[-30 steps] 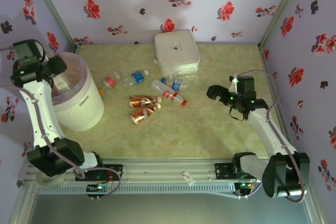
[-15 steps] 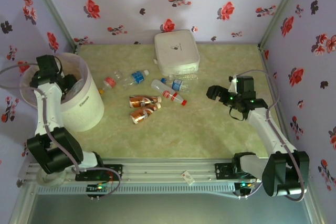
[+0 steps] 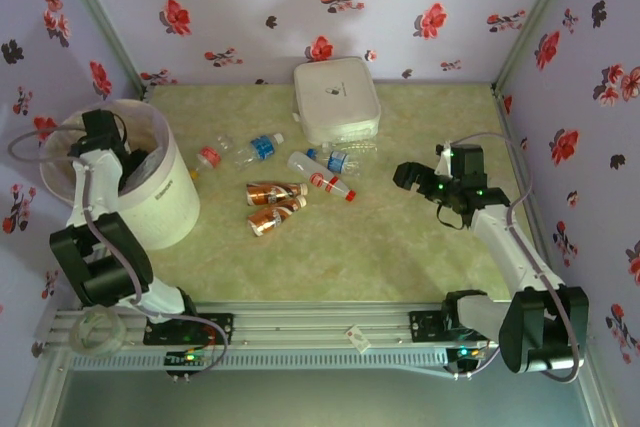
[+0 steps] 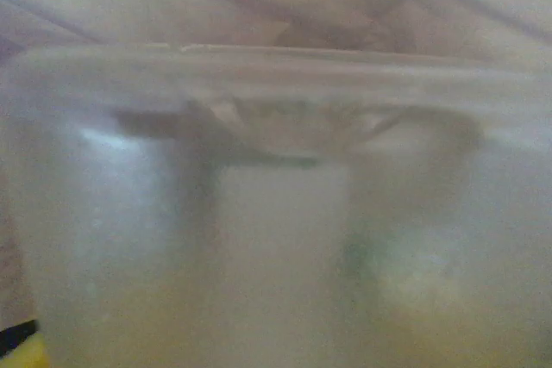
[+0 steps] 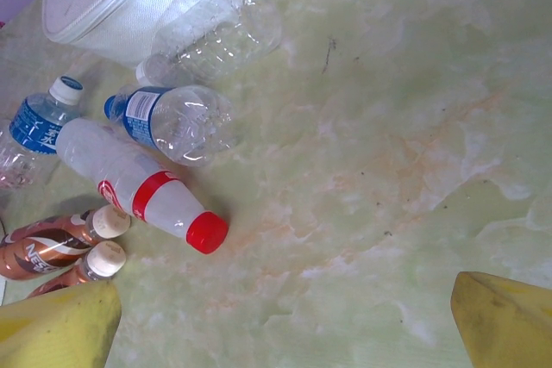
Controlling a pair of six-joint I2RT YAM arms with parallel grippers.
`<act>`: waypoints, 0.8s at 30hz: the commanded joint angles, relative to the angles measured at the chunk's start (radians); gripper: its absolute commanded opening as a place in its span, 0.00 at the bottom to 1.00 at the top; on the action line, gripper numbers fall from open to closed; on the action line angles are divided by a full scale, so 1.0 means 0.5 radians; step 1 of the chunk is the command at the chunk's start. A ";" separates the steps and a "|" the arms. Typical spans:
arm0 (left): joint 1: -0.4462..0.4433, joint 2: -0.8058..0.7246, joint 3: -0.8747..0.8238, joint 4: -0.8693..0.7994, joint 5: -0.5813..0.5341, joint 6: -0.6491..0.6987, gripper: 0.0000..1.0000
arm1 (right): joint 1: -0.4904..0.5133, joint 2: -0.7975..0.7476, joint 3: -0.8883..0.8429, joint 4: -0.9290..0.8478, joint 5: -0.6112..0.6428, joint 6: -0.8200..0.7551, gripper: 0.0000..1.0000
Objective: Put the plastic bottles in the bin
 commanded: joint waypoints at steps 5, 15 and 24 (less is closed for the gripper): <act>-0.063 0.206 -0.060 0.084 -0.043 0.055 0.00 | -0.012 0.015 -0.052 0.079 -0.012 -0.017 0.99; -0.080 0.146 -0.060 0.073 -0.056 0.056 0.48 | -0.012 0.028 -0.062 0.094 -0.019 -0.006 0.99; -0.079 -0.101 0.115 -0.065 -0.095 0.077 0.90 | -0.012 0.037 -0.028 0.073 -0.029 -0.005 0.99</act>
